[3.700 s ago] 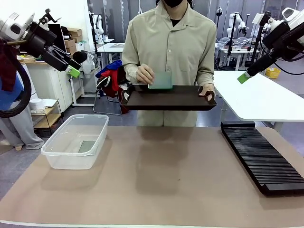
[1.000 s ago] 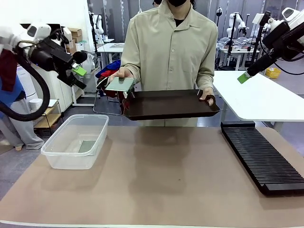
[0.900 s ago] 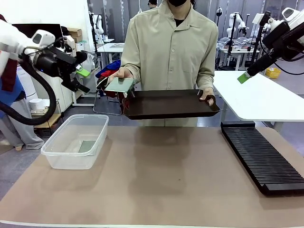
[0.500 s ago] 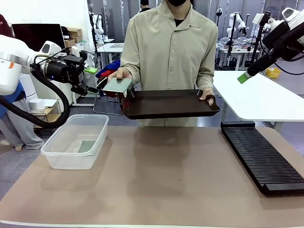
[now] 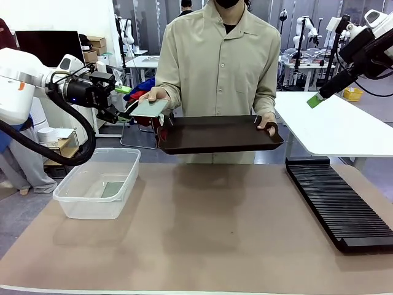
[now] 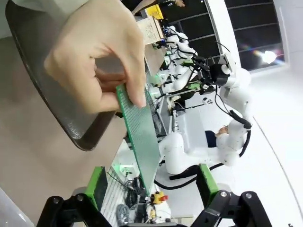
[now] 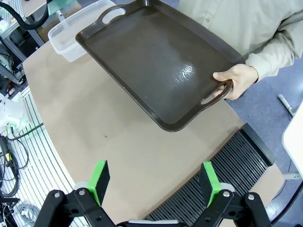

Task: Sort PCBs into racks and boxes based on the side picked up.
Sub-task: Pick up the Blank PCB handed by the Human.

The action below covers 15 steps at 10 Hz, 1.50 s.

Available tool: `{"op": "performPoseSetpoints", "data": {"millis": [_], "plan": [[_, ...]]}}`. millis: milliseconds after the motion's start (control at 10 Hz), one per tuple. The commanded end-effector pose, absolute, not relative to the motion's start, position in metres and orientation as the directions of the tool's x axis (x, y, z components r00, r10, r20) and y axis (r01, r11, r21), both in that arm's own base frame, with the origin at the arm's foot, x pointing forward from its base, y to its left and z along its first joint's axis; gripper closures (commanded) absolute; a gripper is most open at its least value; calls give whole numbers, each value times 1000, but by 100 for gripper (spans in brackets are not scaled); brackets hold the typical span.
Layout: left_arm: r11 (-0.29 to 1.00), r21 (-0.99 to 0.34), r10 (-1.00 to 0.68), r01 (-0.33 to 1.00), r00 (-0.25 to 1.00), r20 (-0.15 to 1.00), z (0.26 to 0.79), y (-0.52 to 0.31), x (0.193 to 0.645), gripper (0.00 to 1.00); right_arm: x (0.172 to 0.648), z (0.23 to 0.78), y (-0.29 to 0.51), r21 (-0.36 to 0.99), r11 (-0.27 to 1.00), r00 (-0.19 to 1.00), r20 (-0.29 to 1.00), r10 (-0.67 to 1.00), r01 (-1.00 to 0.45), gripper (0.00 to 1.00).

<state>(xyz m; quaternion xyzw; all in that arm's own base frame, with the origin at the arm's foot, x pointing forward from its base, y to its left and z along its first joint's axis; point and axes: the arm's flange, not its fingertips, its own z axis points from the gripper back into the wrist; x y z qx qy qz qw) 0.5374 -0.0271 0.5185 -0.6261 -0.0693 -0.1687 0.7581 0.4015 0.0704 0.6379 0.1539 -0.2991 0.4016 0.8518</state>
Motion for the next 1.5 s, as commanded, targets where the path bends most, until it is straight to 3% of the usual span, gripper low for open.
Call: {"op": "performPoseSetpoints", "data": {"millis": [0, 400, 1200, 1300, 1400], "plan": [[42, -972, -157, 232, 962, 223, 507, -35, 552, 0, 401, 637, 70, 34, 623, 496, 639, 588, -782, 0], [-21, -980, -140, 196, 970, 197, 499, -47, 566, 0, 401, 637, 70, 34, 623, 496, 639, 588, -782, 0], [-5, -974, -159, 225, 962, 223, 498, -54, 566, 0, 401, 637, 70, 34, 623, 496, 639, 588, -782, 0], [-4, -974, -162, 227, 961, 224, 498, -55, 566, 51, 401, 637, 70, 34, 623, 496, 639, 588, -782, 0], [4, -974, -157, 225, 962, 222, 498, -58, 565, 60, 401, 637, 70, 34, 623, 496, 639, 588, -782, 0]]}}
